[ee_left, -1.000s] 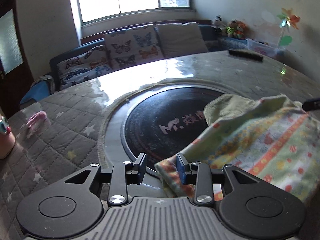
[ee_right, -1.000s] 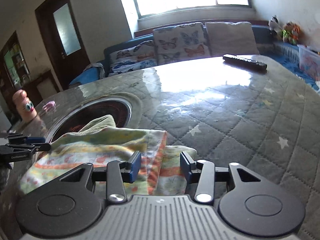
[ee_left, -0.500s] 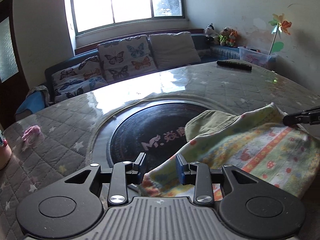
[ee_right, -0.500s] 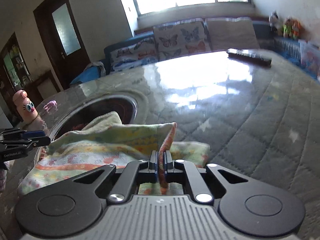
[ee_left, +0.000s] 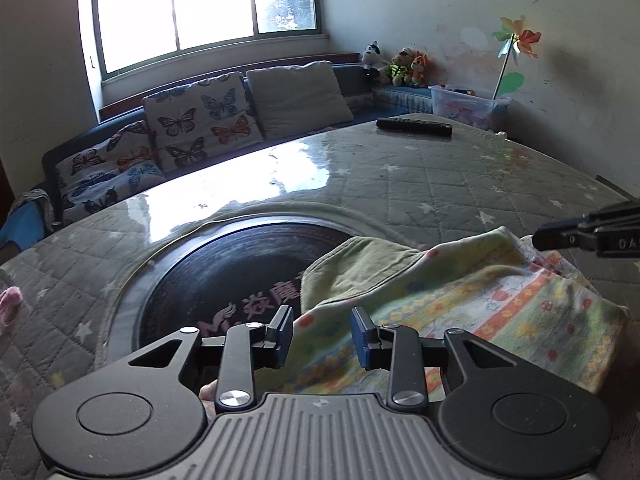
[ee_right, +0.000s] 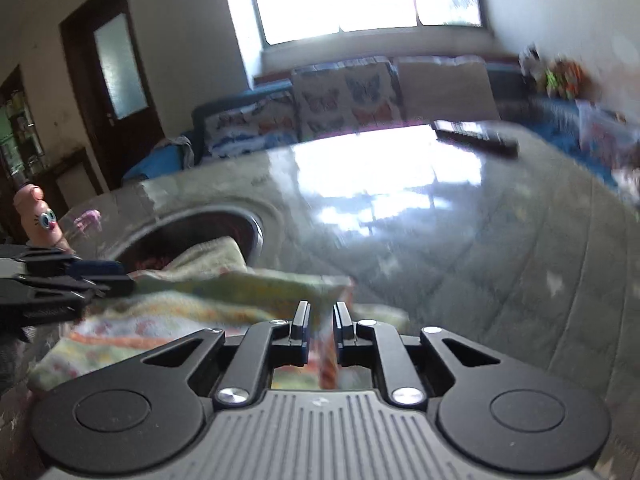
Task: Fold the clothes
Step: 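Lay the folded hem onto the shirt and open both grippers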
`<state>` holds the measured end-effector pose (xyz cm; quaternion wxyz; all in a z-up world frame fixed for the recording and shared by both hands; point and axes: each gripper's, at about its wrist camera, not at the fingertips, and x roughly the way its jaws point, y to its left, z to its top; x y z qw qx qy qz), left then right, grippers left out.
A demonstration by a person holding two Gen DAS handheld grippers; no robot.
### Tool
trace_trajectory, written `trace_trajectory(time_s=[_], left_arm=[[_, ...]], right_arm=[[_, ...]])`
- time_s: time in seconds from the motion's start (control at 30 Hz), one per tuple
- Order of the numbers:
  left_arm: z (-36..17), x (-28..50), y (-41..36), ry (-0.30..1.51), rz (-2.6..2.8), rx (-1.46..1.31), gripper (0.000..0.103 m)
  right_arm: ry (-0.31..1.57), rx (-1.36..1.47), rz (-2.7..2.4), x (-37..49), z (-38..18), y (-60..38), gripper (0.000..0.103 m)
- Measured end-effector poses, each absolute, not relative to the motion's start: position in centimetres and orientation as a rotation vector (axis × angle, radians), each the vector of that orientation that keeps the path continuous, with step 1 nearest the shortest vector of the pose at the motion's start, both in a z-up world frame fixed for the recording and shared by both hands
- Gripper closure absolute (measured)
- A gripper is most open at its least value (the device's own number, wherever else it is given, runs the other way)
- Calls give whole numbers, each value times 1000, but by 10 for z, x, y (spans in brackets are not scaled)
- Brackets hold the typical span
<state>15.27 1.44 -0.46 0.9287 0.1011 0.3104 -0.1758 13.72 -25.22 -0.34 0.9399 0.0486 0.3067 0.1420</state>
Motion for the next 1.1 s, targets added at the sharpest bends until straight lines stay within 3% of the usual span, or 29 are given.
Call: trace_trajectory(time_s=[0.5,0.63,0.83,0.93,1.1], left_arm=[[-20,174,3,681,-369,177,68],[-19,170,3,672,-363,175,63],[-15,161,3,654,-355,175,61],[-14,152,-1,641,-362,189,60],[-13,134,-8,617,-379,220,59]], right_arm=[[713,37,406,197,-27,-191,91],[716,76,385,196,-29,-201,82],[675,47,418,176,-20,-202,80],[660,0,460,166,-19,-190,68],[653,-79,512,150,-23,-174,61]])
